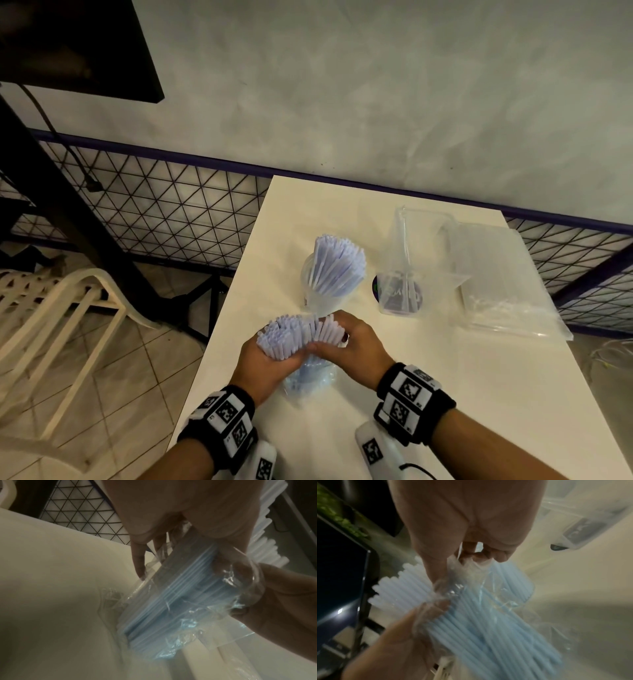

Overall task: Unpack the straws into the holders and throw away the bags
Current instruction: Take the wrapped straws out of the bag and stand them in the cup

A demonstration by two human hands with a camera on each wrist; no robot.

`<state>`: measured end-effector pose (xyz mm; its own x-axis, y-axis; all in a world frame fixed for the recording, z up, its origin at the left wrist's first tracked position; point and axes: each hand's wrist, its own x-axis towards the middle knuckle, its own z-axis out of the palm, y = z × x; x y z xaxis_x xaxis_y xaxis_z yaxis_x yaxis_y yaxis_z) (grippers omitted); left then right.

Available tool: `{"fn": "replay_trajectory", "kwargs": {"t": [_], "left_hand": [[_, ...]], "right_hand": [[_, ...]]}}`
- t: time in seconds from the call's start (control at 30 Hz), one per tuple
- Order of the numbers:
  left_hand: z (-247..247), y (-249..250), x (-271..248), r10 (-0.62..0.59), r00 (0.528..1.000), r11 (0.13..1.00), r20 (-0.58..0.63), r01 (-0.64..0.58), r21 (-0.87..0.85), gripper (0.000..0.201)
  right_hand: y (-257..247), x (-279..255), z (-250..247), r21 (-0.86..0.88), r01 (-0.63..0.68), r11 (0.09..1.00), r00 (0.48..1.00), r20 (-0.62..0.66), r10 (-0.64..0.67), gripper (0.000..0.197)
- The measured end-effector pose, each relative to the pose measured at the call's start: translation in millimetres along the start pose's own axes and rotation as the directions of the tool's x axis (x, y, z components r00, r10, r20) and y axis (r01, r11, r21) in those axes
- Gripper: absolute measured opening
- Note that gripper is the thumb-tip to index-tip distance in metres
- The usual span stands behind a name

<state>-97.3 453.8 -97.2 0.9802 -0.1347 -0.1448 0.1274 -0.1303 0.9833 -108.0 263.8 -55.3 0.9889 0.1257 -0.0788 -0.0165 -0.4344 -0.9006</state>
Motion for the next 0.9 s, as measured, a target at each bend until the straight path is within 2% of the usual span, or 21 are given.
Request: {"fn": "replay_trajectory", "kwargs": {"t": [0.1,0.2,0.27,0.33,0.4,0.47,0.53,0.63,0.73,0.83,0.9], "left_hand": [[-1,1,1,-0.003,1.0,0.999,-0.015,0.002,-0.041,0.047],[-3,6,5,0.021,1.0,0.998,-0.016,-0.022,-0.059,0.058],[-3,9,6,0.04,0.999,0.998,0.0,-0.04,-0.039,0.062],[-3,10,5,0.056,0.998,0.998,0.013,-0.055,-0.036,0.064],[-1,11,4,0.066,0.998,0.998,0.022,-0.066,-0.021,0.063],[2,12,3,0.068,0.997,0.998,0.023,-0.068,-0.007,0.061],[2,12,4,0.058,0.998,0.998,0.024,-0.058,0.003,0.062],[3,13,4,0.05,0.998,0.999,0.027,-0.05,0.017,0.062],[5,15,3,0.051,0.998,0.999,0.038,-0.052,0.013,0.06],[3,15,4,0.04,0.998,0.999,0.054,-0.038,-0.025,0.054],[1,16,5,0.028,0.998,0.998,0.06,-0.025,-0.049,0.051]], "right_hand": [[2,2,2,-0.089,0.088,0.992,0.995,-0.044,-0.092,0.018],[2,7,1,-0.314,0.181,0.932,0.981,-0.013,-0.195,0.035],[6,11,0,-0.391,0.207,0.897,0.978,0.046,-0.205,0.037],[10,10,1,-0.37,0.181,0.911,0.983,0.036,-0.181,0.035],[14,9,2,-0.21,0.111,0.971,0.993,-0.023,-0.118,0.027],[14,7,3,-0.11,0.073,0.991,0.997,-0.022,-0.076,0.019],[14,9,3,-0.185,0.138,0.973,0.99,0.002,-0.14,0.019],[11,12,2,-0.335,0.228,0.914,0.972,0.029,-0.232,0.039],[5,13,-1,-0.32,0.223,0.921,0.974,0.023,-0.227,0.046],[6,10,0,-0.329,0.225,0.917,0.974,0.064,-0.216,0.045],[5,9,2,-0.36,0.252,0.898,0.968,0.098,-0.232,0.034]]}}
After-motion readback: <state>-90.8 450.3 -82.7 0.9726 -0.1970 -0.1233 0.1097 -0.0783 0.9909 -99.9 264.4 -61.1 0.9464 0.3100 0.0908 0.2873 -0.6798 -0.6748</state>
